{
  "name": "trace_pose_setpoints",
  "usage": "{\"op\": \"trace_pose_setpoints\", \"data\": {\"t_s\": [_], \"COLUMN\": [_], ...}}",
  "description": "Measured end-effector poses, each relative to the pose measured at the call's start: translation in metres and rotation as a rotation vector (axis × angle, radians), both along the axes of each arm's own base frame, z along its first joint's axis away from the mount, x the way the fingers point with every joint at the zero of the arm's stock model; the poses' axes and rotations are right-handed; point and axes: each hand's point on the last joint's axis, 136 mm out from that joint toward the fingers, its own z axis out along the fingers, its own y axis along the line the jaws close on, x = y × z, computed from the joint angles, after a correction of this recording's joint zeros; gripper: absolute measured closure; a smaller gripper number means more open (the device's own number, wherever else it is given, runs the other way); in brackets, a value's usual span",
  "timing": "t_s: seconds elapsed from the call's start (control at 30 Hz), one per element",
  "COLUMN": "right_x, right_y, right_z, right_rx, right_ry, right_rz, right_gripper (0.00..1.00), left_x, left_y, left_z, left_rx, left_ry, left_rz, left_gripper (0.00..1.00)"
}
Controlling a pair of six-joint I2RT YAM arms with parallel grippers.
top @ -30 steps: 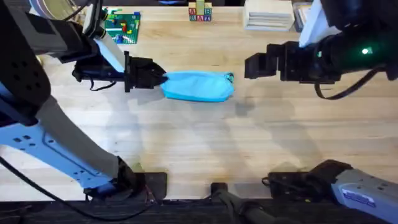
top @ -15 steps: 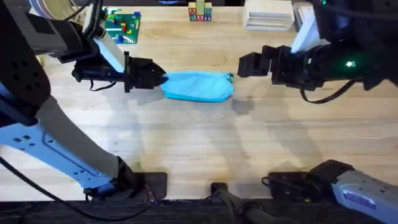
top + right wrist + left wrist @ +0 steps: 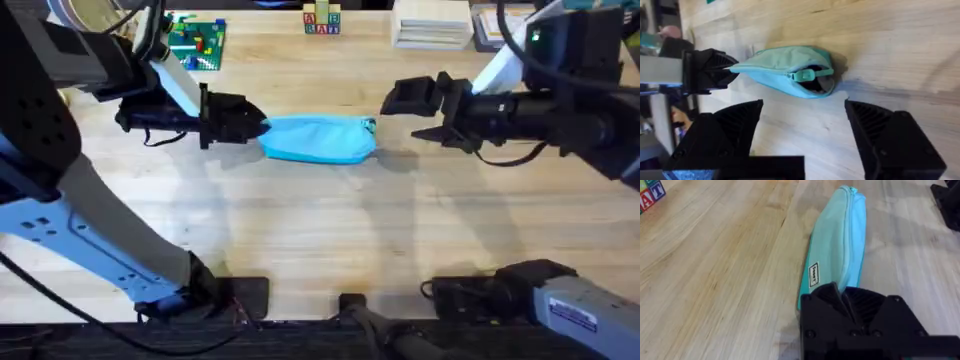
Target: Unzip the bag, pick up the pens from the table one at a time and place them inside, then zip the bag closed.
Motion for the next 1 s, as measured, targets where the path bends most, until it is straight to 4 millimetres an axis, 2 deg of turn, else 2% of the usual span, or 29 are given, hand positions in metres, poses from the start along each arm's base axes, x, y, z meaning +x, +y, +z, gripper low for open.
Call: {"op": "trace_pose_setpoints", "data": {"t_s": [0.3,1.0], "right_x": [-0.005,0.027], "right_y": [0.007,0.021], "right_z": [-0.008,-0.057], "right_rx": [0.118,0.164], "right_ry": [0.003,0.05], "right_rz": [0.055,0.117], "right_gripper": [0.006,0.004], "left_x": [0.0,0.0], "left_y": [0.0,0.0], "left_z": [0.0,0.0], "left_rx": [0.0,0.0], "left_ry": [0.0,0.0], "left_rz": [0.0,0.0], "left_gripper": [0.959,0.959]}}
